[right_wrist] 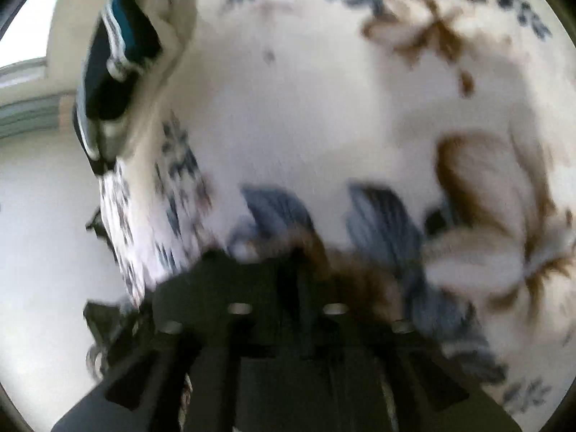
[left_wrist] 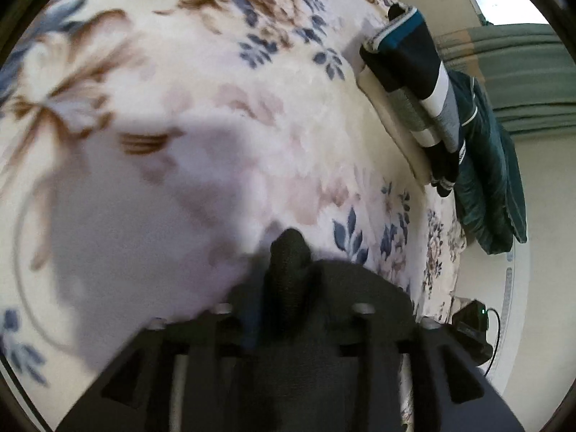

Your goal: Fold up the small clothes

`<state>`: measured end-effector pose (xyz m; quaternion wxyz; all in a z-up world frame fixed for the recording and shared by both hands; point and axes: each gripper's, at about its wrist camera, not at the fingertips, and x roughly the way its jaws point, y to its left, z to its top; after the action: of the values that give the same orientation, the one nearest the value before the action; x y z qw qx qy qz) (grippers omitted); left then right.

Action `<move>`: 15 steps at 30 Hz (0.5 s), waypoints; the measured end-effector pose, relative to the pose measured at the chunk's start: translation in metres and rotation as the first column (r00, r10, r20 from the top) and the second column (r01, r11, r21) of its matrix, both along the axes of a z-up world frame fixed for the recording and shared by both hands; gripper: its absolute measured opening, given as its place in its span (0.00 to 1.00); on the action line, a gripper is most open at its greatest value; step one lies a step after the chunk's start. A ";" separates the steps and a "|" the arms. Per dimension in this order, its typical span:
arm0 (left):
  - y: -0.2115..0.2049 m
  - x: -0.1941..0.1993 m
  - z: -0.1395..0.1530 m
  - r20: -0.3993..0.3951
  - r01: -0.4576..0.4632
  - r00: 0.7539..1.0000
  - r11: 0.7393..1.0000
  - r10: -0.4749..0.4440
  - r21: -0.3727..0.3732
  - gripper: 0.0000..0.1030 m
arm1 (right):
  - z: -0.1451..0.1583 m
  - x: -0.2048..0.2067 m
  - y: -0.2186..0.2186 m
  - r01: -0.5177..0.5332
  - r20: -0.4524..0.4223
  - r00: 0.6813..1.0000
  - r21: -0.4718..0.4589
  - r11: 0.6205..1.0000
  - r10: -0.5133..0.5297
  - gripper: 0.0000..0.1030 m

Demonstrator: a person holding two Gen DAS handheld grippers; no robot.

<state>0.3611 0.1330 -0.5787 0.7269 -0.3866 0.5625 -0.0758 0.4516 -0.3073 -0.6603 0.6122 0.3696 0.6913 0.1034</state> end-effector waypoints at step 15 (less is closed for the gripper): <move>-0.041 -0.057 -0.035 0.000 0.112 0.993 0.976 -0.114 -0.186 0.65 | -0.066 -0.069 0.041 -0.114 -0.024 0.990 0.467 0.877 0.141 0.84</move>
<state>0.3041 0.0916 -0.6140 0.6792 -0.4206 0.5777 -0.1673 0.3822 -0.2661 -0.7258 0.4777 0.4618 0.6865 0.2953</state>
